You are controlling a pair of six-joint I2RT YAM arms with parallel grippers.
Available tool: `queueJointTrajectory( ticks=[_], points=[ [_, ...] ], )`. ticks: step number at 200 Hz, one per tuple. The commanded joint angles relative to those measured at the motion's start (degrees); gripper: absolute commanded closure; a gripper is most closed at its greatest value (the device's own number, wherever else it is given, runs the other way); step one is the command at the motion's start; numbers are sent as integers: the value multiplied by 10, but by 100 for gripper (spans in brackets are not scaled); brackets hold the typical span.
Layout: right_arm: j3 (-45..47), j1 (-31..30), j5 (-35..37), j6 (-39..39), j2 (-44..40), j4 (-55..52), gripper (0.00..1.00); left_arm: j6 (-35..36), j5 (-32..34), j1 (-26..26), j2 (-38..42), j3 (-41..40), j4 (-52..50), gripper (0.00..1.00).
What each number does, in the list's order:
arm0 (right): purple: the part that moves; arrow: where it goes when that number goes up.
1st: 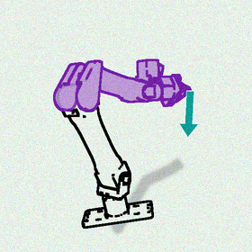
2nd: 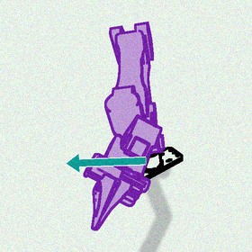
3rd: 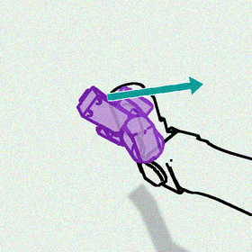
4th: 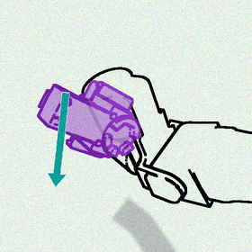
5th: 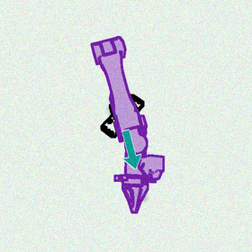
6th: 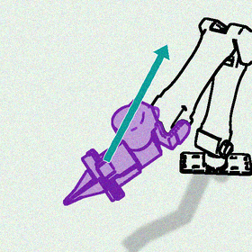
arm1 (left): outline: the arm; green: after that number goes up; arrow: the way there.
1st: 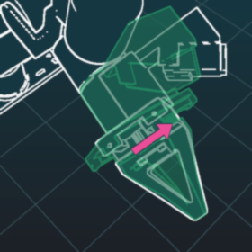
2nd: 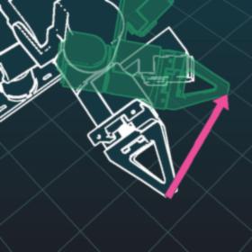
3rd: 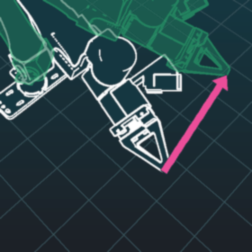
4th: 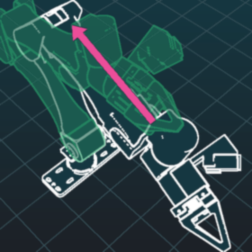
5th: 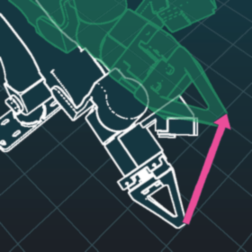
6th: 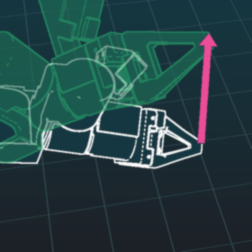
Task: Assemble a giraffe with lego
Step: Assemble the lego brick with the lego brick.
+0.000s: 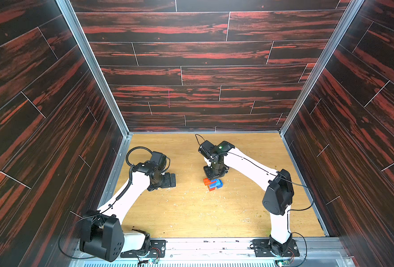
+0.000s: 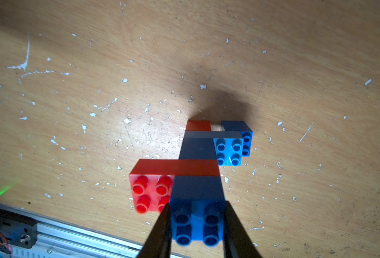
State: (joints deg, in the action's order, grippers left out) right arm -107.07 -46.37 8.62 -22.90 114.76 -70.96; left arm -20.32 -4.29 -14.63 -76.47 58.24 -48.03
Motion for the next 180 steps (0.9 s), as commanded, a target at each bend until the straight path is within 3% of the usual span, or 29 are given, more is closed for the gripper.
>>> queueJointTrajectory(
  ticks=[1,57,121,180],
  points=[
    [7,0,26,6,41,-53,74,7,3,3,13,6,-13,1],
    [-47,3,36,21,29,-49,50,8,4,3,11,6,-14,1],
    [-40,3,26,32,-20,-14,45,7,7,3,9,6,-14,1],
    [180,-4,16,18,-190,167,41,8,10,2,6,6,-14,1]
  ],
)
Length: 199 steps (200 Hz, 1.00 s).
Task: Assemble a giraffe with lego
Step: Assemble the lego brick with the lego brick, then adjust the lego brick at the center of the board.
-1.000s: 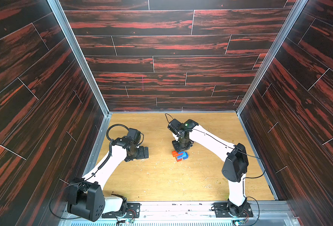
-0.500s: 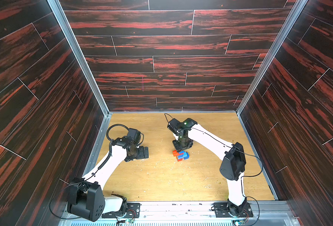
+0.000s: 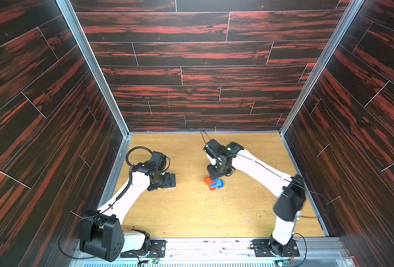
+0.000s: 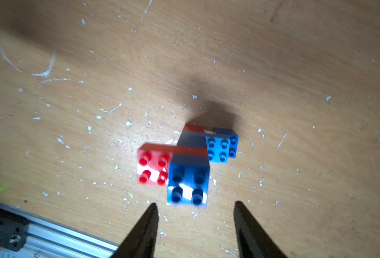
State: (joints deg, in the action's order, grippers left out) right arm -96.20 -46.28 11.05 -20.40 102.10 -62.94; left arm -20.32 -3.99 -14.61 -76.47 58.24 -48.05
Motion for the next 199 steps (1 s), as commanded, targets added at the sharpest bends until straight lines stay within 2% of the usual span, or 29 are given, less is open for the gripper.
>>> queueJointTrajectory(
  ticks=[1,20,40,54,84,108,140,199],
  points=[
    [77,-5,-8,-7,-67,90,41,8,7,2,6,6,-13,1],
    [148,-9,-10,-11,-121,145,39,7,8,2,4,8,-12,1],
    [225,-22,23,-21,-166,198,34,6,9,3,2,10,-12,1],
    [283,-37,44,-25,-192,241,25,5,11,2,3,9,-11,0],
    [393,-55,74,-42,-223,349,25,4,15,3,4,7,-8,0],
    [476,-76,125,-39,-247,462,25,3,11,3,-1,8,-9,0],
    [583,-82,121,-10,-275,629,26,3,13,3,-1,6,-9,0],
    [672,-92,148,38,-243,842,29,3,17,3,-2,6,-8,0]
  ],
)
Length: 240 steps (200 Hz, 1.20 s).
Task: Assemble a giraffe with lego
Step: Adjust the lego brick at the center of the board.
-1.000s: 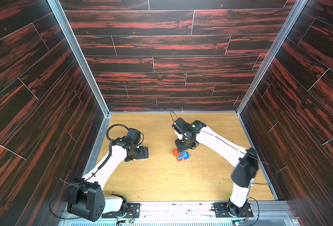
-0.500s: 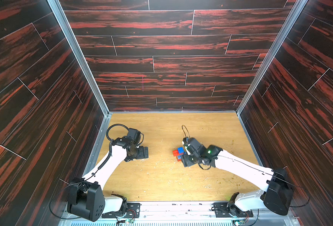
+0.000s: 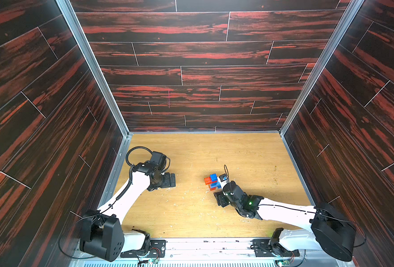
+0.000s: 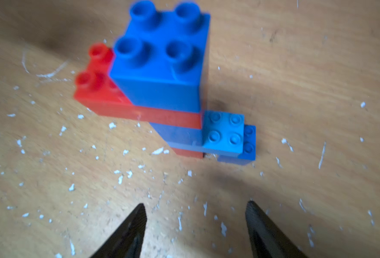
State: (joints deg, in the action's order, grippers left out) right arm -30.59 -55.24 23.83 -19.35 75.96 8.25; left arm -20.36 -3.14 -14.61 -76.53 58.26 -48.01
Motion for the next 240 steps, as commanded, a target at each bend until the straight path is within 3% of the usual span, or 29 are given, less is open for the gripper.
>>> queueJointTrajectory(
  ticks=[1,96,200,223,240],
  points=[
    [16,-2,21,28,20,131,29,3,9,3,-2,6,-9,0],
    [15,-2,30,52,101,239,35,5,5,3,-2,5,-9,0],
    [-2,11,34,62,132,258,44,7,3,3,-5,5,-11,0],
    [0,17,26,63,134,267,36,7,2,3,-5,6,-11,0],
    [-2,19,22,68,138,270,35,7,2,2,-5,5,-10,0]
  ],
)
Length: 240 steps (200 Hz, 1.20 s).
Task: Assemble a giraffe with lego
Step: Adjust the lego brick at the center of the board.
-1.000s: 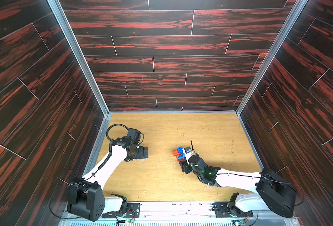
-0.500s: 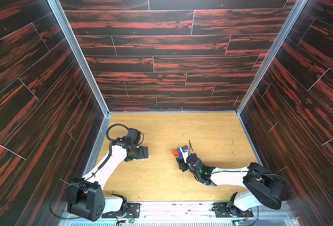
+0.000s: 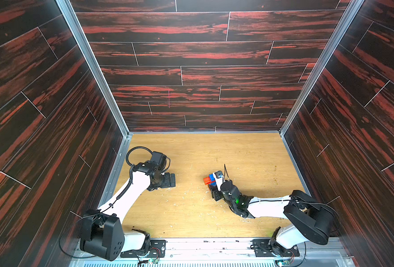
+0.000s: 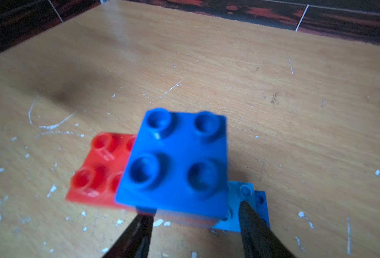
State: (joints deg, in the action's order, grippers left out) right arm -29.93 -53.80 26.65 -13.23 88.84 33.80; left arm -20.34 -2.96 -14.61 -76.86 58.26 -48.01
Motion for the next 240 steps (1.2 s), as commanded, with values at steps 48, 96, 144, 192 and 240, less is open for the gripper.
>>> queueJointTrajectory(
  ticks=[48,96,144,192,240],
  points=[
    [-21,15,-22,15,23,24,42,7,-1,2,-3,5,-11,0],
    [-29,20,-29,24,32,17,58,8,1,3,-2,6,-12,0],
    [-38,20,-22,36,15,-16,63,8,0,3,-2,6,-11,0],
    [-109,20,-26,28,-28,-188,69,8,-3,2,0,4,-11,0],
    [-279,32,-44,-17,-14,-493,72,8,-12,3,6,6,-14,0]
  ],
)
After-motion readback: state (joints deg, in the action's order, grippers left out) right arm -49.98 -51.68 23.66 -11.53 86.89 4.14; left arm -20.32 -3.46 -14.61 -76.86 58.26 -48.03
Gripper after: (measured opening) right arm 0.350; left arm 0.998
